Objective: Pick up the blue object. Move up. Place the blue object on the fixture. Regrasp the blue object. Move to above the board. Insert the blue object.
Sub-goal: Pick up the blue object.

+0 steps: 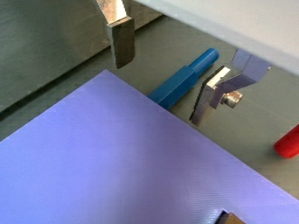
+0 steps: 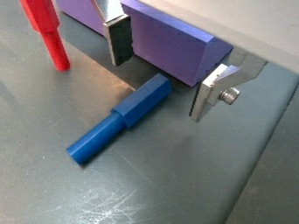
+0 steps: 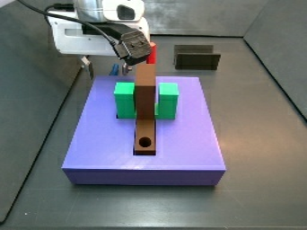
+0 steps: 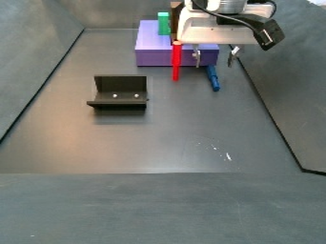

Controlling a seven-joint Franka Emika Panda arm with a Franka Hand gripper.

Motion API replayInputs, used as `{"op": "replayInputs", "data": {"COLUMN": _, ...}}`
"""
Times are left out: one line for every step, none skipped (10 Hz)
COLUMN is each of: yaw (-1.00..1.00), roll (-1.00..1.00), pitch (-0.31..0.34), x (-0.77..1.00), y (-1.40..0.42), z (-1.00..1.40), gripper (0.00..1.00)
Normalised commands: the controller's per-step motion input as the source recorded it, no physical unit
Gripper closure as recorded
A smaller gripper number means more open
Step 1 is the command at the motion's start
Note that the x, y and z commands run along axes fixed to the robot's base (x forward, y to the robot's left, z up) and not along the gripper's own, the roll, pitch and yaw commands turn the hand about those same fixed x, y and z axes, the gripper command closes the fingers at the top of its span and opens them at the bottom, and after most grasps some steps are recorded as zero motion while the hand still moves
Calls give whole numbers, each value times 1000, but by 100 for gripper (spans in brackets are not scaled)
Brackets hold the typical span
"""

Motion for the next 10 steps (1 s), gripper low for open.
{"op": "replayInputs", "data": {"yaw": 0, "roll": 269, "pitch": -149, "x": -69, "y": 0, "z": -326, "gripper": 0}}
{"op": "replayInputs", "data": {"yaw": 0, "roll": 279, "pitch": -160, "x": -80, "y": 0, "z": -323, "gripper": 0}}
{"op": "replayInputs", "data": {"yaw": 0, "roll": 290, "pitch": -131, "x": -29, "y": -34, "z": -246, "gripper": 0}}
{"op": "replayInputs", "data": {"yaw": 0, "roll": 369, "pitch": -81, "x": 0, "y": -86, "z": -129, "gripper": 0}}
{"op": "replayInputs", "data": {"yaw": 0, "roll": 369, "pitch": -99, "x": 0, "y": -106, "z": -177, "gripper": 0}}
{"op": "replayInputs", "data": {"yaw": 0, "roll": 364, "pitch": -87, "x": 0, "y": -80, "z": -169, "gripper": 0}}
{"op": "replayInputs", "data": {"yaw": 0, "roll": 357, "pitch": -56, "x": 0, "y": -37, "z": -83, "gripper": 0}}
{"op": "replayInputs", "data": {"yaw": -9, "roll": 343, "pitch": -56, "x": 0, "y": 0, "z": -89, "gripper": 0}}
{"op": "replayInputs", "data": {"yaw": -14, "roll": 336, "pitch": -73, "x": 0, "y": 0, "z": -134, "gripper": 0}}
{"op": "replayInputs", "data": {"yaw": -3, "roll": 361, "pitch": -100, "x": 9, "y": 0, "z": -134, "gripper": 0}}
